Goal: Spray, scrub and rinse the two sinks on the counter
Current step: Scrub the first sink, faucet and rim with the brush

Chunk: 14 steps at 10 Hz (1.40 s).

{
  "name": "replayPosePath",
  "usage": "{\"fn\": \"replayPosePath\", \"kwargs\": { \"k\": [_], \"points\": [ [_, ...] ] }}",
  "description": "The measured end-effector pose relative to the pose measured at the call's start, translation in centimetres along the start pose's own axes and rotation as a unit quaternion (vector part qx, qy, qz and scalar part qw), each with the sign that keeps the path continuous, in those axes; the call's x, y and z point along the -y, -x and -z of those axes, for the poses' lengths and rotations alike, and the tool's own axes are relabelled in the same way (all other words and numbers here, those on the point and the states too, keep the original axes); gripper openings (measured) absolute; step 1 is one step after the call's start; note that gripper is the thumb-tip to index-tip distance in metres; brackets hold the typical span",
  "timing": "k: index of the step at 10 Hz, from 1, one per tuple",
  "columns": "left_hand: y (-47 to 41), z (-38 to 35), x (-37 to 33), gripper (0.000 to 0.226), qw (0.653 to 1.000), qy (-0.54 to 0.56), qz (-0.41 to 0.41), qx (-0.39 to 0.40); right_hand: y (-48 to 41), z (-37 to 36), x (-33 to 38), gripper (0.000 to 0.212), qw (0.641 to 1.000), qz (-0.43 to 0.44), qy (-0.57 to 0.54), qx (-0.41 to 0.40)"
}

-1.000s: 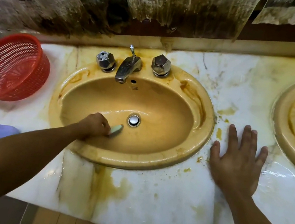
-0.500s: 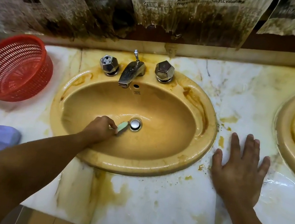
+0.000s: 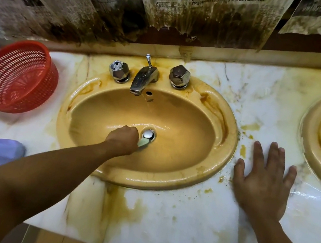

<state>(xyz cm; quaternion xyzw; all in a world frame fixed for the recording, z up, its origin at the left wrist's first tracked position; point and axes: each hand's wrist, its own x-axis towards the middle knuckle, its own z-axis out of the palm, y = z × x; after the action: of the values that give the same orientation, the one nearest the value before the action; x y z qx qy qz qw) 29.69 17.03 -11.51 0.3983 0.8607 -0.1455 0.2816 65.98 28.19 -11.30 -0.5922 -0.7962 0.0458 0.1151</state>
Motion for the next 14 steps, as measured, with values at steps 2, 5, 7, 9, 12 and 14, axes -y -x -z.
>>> {"fn": "replayPosePath", "kwargs": {
  "k": [2,5,7,9,12,14],
  "points": [
    [-0.6,0.7,0.4,0.002,0.994,0.075,-0.049,0.064,0.0,0.0,-0.1,0.069,1.0,0.001,0.003,0.001],
    [-0.9,1.4,-0.3,0.02,0.996,-0.061,-0.063,-0.01,-0.1,0.1,-0.1,0.069,1.0,0.0,0.004,0.01],
    [-0.7,0.5,-1.1,0.005,0.983,0.143,-0.072,0.095,0.0,0.1,0.0,0.069,1.0,-0.001,0.008,0.007],
    [-0.6,-0.7,-5.3,0.011,0.984,0.168,-0.028,-0.052,0.0,0.1,0.0,0.069,1.0,-0.001,0.013,0.008],
    [-0.6,1.0,-5.4,0.023,0.988,0.155,0.001,0.019,0.0,-0.1,0.0,0.069,1.0,0.0,0.015,0.0],
    [1.4,0.8,-9.3,0.011,0.908,0.392,-0.034,0.146,0.1,-0.1,0.0,0.069,1.0,-0.001,0.017,0.0]
  ]
}}
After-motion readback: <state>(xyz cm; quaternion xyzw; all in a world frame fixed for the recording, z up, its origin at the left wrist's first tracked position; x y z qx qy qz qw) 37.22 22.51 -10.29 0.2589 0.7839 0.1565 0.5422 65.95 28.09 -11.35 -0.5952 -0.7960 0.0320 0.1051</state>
